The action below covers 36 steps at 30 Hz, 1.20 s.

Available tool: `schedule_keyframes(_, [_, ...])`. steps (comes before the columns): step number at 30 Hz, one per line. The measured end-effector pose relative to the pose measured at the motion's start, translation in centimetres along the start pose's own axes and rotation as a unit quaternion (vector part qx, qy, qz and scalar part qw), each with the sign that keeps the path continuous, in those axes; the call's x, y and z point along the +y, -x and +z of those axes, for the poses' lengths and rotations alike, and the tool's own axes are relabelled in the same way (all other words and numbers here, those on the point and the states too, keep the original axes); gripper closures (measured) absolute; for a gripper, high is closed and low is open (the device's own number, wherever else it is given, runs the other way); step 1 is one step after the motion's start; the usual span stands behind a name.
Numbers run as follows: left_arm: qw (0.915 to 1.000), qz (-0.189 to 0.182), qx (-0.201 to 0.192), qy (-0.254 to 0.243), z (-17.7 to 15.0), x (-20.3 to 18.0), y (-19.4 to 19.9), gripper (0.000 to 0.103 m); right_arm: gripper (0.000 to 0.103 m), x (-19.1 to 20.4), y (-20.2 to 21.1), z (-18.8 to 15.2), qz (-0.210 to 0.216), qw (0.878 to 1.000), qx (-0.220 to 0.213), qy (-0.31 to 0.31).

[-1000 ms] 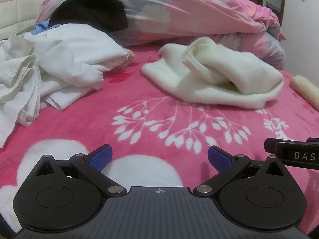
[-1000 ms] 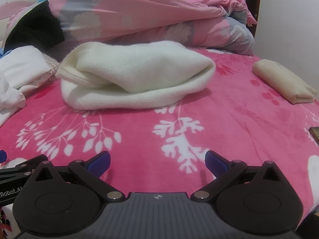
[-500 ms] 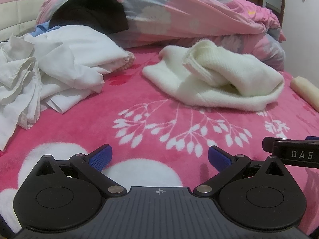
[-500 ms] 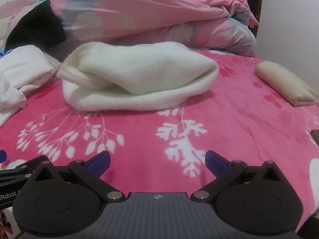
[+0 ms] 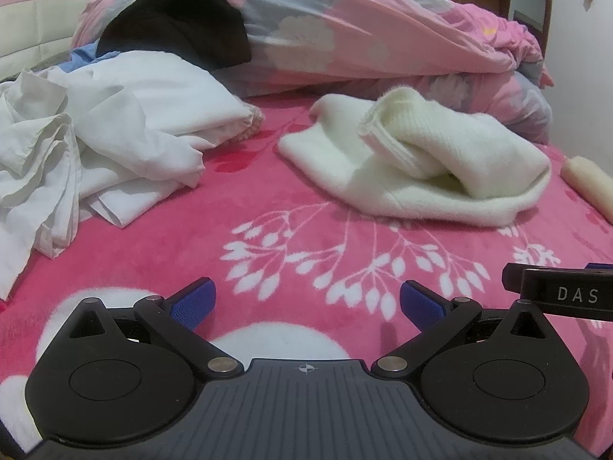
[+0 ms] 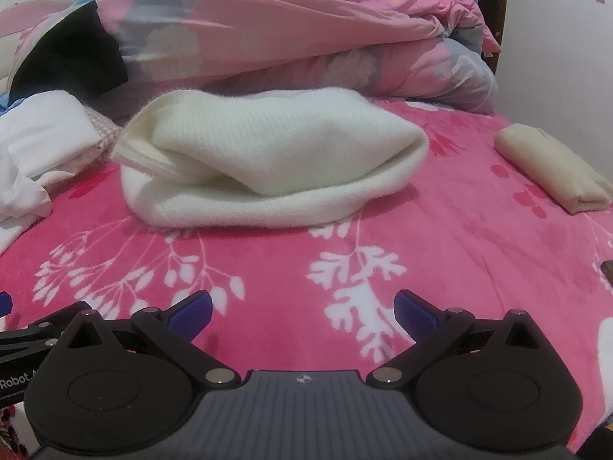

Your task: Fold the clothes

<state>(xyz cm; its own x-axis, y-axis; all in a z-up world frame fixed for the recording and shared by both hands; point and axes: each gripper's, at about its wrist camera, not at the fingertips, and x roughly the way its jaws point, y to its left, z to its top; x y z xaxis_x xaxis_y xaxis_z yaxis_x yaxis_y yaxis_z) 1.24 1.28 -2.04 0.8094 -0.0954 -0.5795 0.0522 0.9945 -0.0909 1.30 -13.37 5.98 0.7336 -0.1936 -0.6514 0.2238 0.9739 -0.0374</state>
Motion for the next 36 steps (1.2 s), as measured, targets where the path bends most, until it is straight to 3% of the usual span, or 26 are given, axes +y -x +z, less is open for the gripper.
schedule_keyframes(12, [0.9972,-0.063,-0.022,0.034,-0.4,1.3,-0.9,0.0,0.0,-2.3,-1.2,-0.9,0.012,0.999,-0.023,-0.043])
schedule_keyframes(18, [0.9976,-0.045,-0.051,-0.012,1.7,0.2,-2.0,0.0,0.0,-4.1,-1.2,-0.9,0.024,0.995,-0.082,-0.049])
schedule_keyframes(27, [0.9899,-0.04,-0.111,-0.079,5.0,-2.2,-3.7,0.0,0.0,-3.9,-2.1,0.6,0.034,0.983,-0.169,0.058])
schedule_keyframes(31, [0.9855,-0.069,-0.127,-0.089,6.1,-3.0,-4.4,0.0,0.0,-3.1,-2.7,1.4,0.034,0.971,-0.207,0.115])
schedule_keyframes(36, [0.9772,-0.113,-0.138,-0.115,6.9,-4.1,-5.1,0.004,0.0,-3.3,-2.9,2.7,0.062,0.955,-0.252,0.142])
